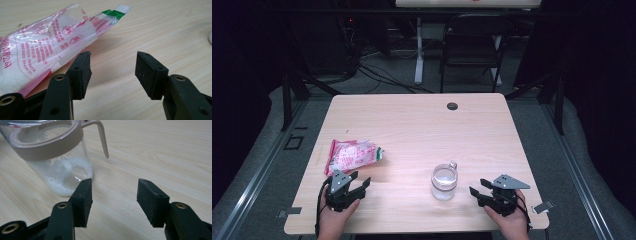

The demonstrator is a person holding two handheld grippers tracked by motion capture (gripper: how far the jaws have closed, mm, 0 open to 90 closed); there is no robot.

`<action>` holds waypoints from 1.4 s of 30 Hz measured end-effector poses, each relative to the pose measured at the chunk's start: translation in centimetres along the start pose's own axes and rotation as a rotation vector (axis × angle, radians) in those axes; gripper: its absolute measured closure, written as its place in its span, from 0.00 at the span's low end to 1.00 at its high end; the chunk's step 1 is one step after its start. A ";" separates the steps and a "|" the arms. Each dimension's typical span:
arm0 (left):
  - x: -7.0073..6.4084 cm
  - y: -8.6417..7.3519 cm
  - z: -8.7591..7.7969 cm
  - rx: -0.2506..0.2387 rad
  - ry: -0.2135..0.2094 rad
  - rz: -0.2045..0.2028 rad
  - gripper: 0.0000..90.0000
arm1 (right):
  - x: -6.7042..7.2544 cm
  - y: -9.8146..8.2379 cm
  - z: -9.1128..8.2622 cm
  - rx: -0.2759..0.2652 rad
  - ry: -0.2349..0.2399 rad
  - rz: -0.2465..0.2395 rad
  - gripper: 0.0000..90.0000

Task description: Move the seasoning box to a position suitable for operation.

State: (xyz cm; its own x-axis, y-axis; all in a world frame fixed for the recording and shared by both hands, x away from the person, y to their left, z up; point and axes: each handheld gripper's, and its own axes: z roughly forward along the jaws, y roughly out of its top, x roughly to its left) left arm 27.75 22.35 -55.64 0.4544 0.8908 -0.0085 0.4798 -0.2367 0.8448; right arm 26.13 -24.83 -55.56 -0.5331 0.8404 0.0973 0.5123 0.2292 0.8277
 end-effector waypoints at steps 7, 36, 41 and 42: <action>-0.2 0.1 0.0 -0.007 -0.003 0.004 0.51 | 0.0 0.0 0.0 -0.005 0.004 0.005 0.51; -3.0 1.7 -0.2 -0.050 -0.091 0.047 0.49 | 0.6 4.7 2.0 0.018 0.002 -0.045 0.58; -3.6 2.1 0.2 -0.032 -0.100 0.049 0.62 | 0.9 4.6 2.4 0.028 0.007 -0.075 0.68; -4.0 2.3 0.5 -0.017 -0.119 0.037 0.64 | 1.1 4.6 2.7 0.027 0.008 -0.084 0.73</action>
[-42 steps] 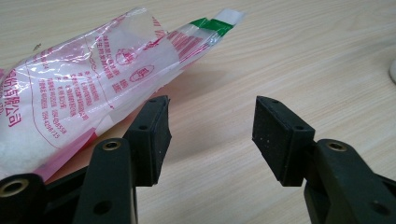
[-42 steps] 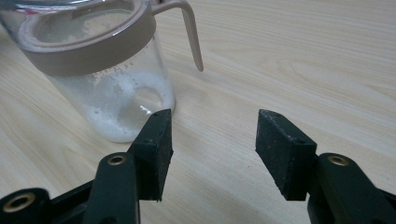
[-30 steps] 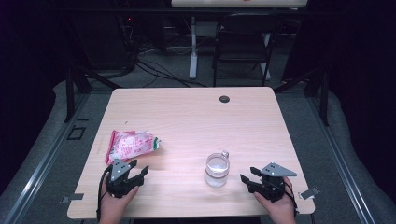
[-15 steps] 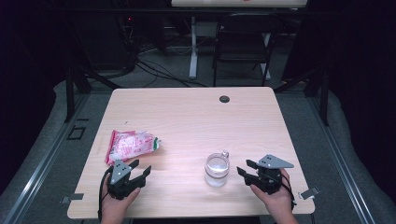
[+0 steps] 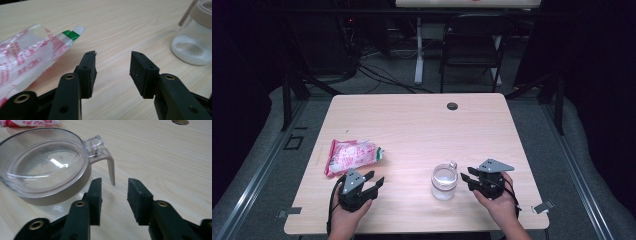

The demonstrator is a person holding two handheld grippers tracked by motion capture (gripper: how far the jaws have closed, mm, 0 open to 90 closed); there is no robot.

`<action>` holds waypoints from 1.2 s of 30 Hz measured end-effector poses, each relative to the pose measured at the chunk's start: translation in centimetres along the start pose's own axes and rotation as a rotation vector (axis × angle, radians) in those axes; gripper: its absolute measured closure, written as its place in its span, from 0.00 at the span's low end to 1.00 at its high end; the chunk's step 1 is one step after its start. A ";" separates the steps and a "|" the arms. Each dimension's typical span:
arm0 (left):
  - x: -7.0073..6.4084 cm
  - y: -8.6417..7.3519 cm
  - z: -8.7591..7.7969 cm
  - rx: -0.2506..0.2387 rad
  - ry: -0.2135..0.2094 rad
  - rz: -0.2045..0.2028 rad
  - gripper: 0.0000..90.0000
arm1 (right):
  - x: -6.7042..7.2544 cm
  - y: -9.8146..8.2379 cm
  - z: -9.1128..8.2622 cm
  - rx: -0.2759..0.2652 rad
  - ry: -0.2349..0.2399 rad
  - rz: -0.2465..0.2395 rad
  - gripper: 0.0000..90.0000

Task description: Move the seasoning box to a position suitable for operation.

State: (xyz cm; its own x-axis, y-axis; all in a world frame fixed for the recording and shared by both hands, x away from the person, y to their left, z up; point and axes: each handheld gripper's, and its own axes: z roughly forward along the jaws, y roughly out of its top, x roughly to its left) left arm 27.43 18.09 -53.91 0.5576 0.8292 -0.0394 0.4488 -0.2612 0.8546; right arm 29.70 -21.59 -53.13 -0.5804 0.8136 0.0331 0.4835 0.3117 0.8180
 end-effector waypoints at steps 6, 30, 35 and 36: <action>-1.3 0.9 0.9 0.003 -0.045 -0.012 0.76 | 0.2 0.0 0.3 -0.002 0.021 0.010 0.80; -7.6 2.4 5.3 0.039 -0.175 0.001 0.98 | 1.2 -0.5 0.6 -0.011 0.035 0.020 0.89; -9.1 2.8 5.8 0.044 -0.197 0.020 0.98 | 1.2 -0.5 0.5 -0.011 0.036 0.019 0.90; -9.2 2.9 5.9 0.044 -0.202 0.020 0.98 | 1.2 -0.6 0.5 -0.008 0.039 0.017 0.90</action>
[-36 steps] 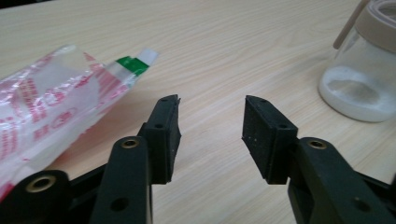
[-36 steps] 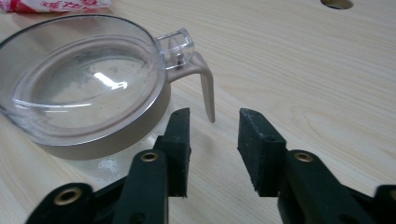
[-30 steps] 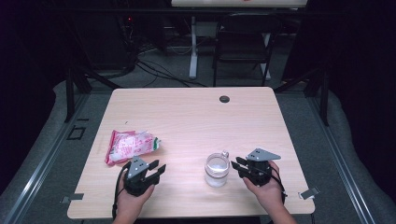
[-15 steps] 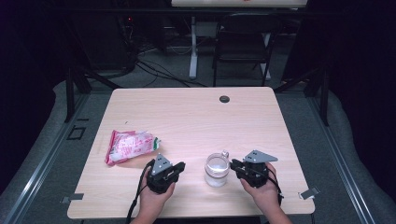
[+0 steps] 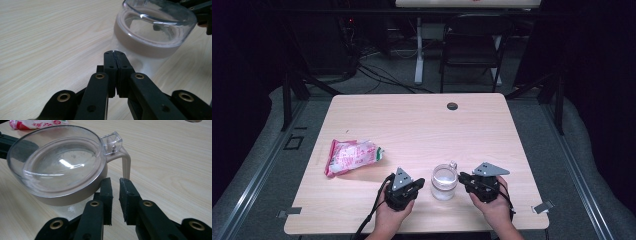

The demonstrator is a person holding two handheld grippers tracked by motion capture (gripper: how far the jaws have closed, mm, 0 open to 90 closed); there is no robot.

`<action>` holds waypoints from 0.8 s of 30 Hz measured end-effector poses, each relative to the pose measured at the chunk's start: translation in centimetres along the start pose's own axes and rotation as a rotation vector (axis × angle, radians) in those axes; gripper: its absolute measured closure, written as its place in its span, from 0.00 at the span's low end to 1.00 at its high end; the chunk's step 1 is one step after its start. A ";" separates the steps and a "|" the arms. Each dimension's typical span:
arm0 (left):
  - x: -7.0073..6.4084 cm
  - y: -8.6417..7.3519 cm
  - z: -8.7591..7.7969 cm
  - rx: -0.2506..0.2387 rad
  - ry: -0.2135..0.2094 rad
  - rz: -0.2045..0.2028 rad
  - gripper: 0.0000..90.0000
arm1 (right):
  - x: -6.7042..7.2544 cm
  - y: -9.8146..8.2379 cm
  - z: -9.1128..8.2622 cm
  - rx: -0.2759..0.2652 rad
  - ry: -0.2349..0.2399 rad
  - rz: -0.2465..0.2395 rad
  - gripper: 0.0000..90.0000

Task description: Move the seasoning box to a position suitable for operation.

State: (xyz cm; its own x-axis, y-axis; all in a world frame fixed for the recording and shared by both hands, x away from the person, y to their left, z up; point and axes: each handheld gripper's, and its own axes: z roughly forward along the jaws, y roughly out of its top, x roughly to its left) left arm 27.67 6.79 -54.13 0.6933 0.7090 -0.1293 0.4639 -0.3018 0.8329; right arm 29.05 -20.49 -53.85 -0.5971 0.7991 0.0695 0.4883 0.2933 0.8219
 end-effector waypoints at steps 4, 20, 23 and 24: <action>-0.6 0.0 0.4 0.003 -0.011 0.015 0.99 | 0.1 0.0 0.0 -0.001 0.001 -0.001 0.90; -0.5 -0.3 -0.2 0.019 -0.004 0.027 1.00 | 1.3 0.0 -0.1 0.005 0.034 -0.025 0.92; -0.2 -0.4 -0.5 0.019 0.002 0.023 1.00 | 1.7 -0.1 -0.2 0.009 0.037 -0.031 0.92; -0.2 -0.4 -0.6 0.019 0.001 0.012 1.00 | 1.8 -0.1 -0.2 0.011 0.040 -0.035 0.92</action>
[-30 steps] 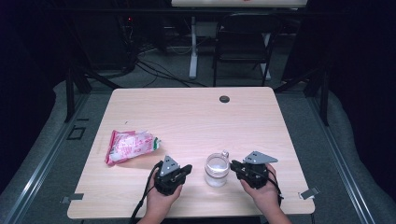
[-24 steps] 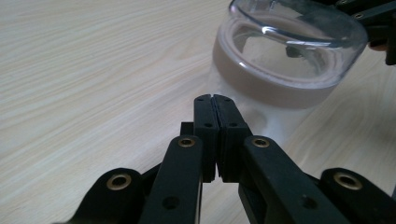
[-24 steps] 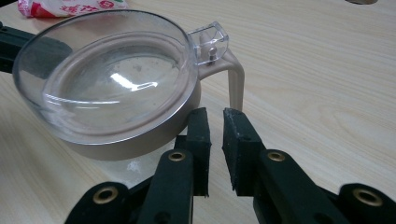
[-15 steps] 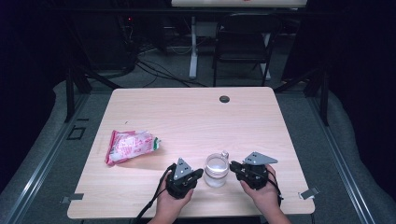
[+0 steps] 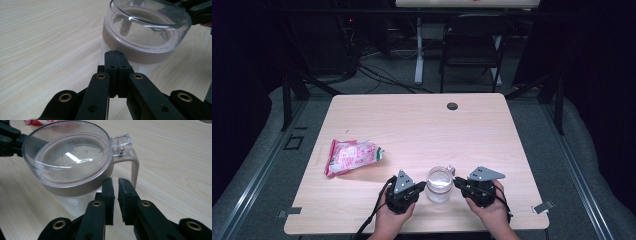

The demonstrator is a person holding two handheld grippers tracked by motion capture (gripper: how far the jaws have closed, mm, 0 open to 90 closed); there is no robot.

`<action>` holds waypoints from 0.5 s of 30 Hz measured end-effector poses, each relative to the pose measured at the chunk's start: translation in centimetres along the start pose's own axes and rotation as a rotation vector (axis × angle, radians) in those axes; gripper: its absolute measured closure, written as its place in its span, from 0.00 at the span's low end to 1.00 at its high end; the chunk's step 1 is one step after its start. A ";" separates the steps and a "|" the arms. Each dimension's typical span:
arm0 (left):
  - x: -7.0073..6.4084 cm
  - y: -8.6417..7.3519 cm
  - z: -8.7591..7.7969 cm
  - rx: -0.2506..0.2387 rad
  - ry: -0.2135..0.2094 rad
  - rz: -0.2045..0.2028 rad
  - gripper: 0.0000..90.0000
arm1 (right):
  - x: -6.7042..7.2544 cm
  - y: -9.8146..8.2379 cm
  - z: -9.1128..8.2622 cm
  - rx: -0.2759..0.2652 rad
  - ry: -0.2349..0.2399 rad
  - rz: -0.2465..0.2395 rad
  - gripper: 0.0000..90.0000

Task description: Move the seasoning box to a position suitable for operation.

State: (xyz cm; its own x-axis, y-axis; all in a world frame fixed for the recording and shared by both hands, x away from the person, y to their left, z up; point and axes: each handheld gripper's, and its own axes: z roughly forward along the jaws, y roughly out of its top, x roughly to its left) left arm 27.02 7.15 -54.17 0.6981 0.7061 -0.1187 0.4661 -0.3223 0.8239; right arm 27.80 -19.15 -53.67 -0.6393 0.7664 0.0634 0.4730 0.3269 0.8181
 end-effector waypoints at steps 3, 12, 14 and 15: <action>0.3 -0.1 -0.3 -0.001 0.006 -0.003 1.00 | 0.5 0.0 -0.1 0.007 0.010 -0.009 0.92; 1.0 -0.2 -0.6 0.001 0.011 -0.011 1.00 | 1.6 0.0 -0.3 0.016 0.034 -0.036 0.92; 1.1 -0.2 -0.5 -0.001 0.014 -0.018 1.00 | 1.8 -0.1 -0.3 0.023 0.040 -0.038 0.92; 1.1 -0.2 -0.5 -0.001 0.014 -0.018 1.00 | 1.8 -0.1 -0.3 0.023 0.040 -0.038 0.92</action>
State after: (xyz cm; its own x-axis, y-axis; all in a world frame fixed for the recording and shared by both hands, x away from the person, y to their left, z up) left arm 27.45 8.31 -54.16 0.6818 0.7206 -0.1262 0.4784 -0.3086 0.8222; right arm 26.40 -18.01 -53.44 -0.6806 0.7305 0.0562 0.4618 0.3682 0.8070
